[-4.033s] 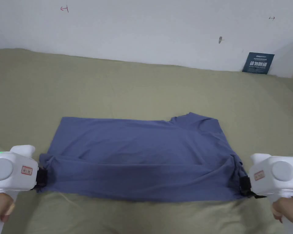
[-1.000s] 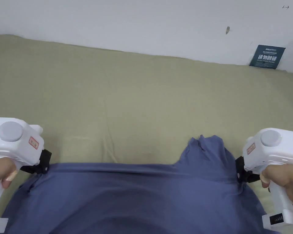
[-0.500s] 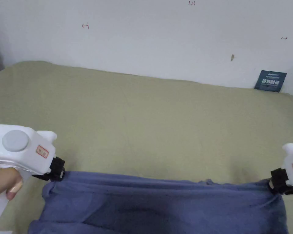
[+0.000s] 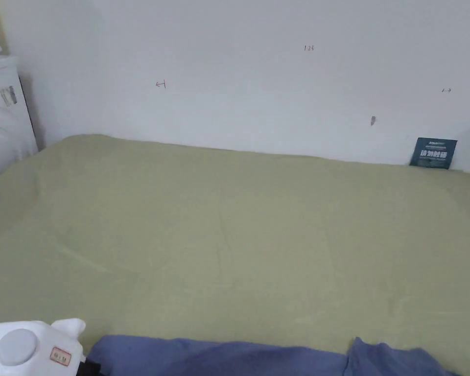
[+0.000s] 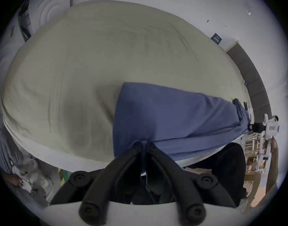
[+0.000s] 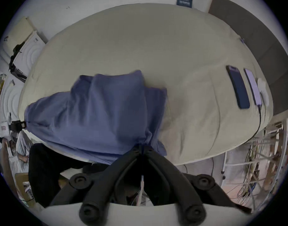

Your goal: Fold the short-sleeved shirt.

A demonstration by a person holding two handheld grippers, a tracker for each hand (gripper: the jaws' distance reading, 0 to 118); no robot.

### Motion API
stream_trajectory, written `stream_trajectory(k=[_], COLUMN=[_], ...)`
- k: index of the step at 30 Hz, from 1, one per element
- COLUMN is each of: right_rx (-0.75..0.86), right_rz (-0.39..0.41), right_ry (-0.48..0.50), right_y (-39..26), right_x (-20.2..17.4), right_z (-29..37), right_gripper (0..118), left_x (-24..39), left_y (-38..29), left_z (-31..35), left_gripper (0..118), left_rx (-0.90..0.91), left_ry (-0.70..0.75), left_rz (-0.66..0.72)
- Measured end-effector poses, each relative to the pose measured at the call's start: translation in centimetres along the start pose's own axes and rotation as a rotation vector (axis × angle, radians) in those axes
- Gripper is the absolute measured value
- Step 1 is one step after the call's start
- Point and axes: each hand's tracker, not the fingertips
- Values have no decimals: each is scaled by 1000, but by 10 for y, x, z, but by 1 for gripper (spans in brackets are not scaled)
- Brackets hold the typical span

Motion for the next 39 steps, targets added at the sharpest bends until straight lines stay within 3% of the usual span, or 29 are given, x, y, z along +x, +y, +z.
stream_trajectory(k=[5,6,8,9,10,11,14,17,18,19,20,21,22,23,32,33,34,35,36,37,39], right_rx=[9,6,-22,-42,-59,-64,10,60,66,69,73,72,67,63,77,73,72,72,71,71,76], right_rz=[-12,4,45,77,109,136,179,155,152,156,161,165,174,179,151,153,155,157,165,168,168], right_ry=[-30,-41,-63,-75,-94,-111,-79,-11,3,19,29,28,23,14,-23,-20,-20,-20,-18,-17,-16], right_y=[-1,0,3,6,6,7,10,15,17,18,19,19,20,19,14,15,15,15,15,16,16], right_x=[-2,-4,-10,-14,-19,-23,-34,-43,-46,-47,-48,-55,-57,-57,-55,-56,-56,-57,-58,-59,-60], right_z=[-28,-30,-27,-23,-16,-9,19,44,49,52,54,56,54,52,49,50,51,52,52,54,57], right_gripper=[0,1,17,47,74,93,91,92,91,84,69,38,11,3,0,0,0,0,0,0,0], left_x=[5,8,13,16,18,20,23,24,24,24,24,22,20,15,-20,-24,-31,-38,-45,-51,-53], left_y=[2,3,7,9,11,11,16,20,20,21,21,22,22,21,20,22,24,26,28,30,26], left_z=[-7,-5,2,6,11,18,50,71,76,79,77,74,73,70,43,41,38,36,30,23,16], left_gripper=[7,22,71,104,112,111,111,110,102,85,54,4,0,0,0,5,20,54,104,118,118], left_rx=[16,11,-7,-17,-39,-41,13,46,78,112,128,126,131,125,92,107,122,134,146,122,108], left_ry=[17,28,62,74,125,146,73,44,33,32,52,66,80,79,12,-32,-92,-146,-204,-254,-303], left_rz=[-6,-22,-44,-45,-47,-48,-46,-37,-52,-69,-75,-68,-62,-50,55,84,109,132,154,172,168])
